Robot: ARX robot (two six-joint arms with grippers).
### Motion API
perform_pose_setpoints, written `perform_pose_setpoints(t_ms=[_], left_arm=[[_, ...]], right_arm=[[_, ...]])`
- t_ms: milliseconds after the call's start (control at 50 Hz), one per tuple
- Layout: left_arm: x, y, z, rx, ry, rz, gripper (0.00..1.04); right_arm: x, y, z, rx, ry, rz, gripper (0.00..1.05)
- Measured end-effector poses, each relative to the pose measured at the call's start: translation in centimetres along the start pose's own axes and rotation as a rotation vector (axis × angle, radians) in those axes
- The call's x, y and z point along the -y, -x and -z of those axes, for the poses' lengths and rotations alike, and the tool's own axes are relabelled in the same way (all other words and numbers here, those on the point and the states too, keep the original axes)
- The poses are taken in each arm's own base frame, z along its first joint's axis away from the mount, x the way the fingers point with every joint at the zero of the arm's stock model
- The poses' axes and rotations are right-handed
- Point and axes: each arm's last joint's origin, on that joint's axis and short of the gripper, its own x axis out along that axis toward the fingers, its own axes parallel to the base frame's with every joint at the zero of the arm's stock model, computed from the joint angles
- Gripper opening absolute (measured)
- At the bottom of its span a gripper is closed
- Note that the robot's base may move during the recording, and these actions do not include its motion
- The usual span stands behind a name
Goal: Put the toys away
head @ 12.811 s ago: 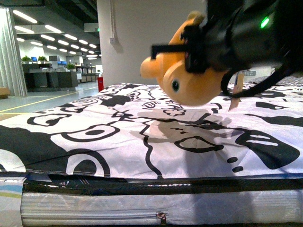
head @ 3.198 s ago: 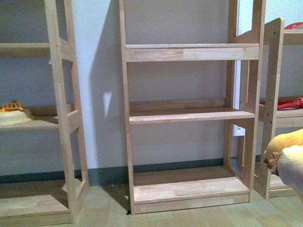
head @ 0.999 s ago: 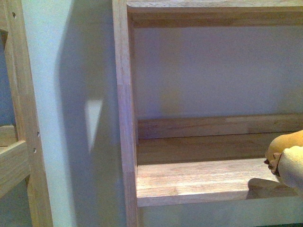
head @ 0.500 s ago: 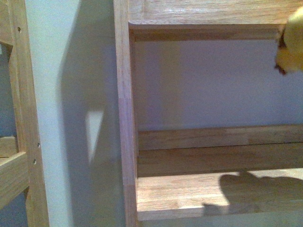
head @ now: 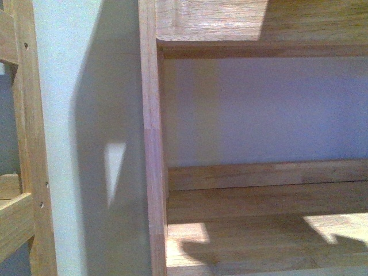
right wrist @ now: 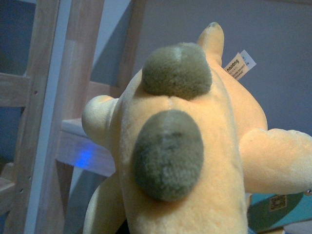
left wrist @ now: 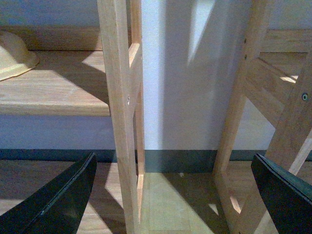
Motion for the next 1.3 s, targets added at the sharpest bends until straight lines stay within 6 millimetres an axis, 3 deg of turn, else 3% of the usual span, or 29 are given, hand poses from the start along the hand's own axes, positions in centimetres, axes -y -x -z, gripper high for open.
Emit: perform_pose_setpoints(t_ms=[240,380,580,999,1299], left_arm=[[0.0,0.0,0.0,0.000,0.000,0.000,0.98],[0.0,0.0,0.0,0.000,0.000,0.000,0.98],[0.0,0.0,0.0,0.000,0.000,0.000,0.98],[0.0,0.0,0.0,0.000,0.000,0.000,0.98],[0.0,0.0,0.0,0.000,0.000,0.000,0.98]], right_arm=[[1.2,-2.8,-3.5,0.070,0.039,0.002,0.07],[1.9,-5.6,-5.4,0.140,0.043,0.008,0.07],[2.2,-9.8,-6.5,0.163,-0.018,0.000,0.07],[1.8,-18.9,-4.9,0.115,-0.257,-0.018,0.07],[1.8,-26.0,-0.2,-0.047,-0.488,-0.011,0.07]])
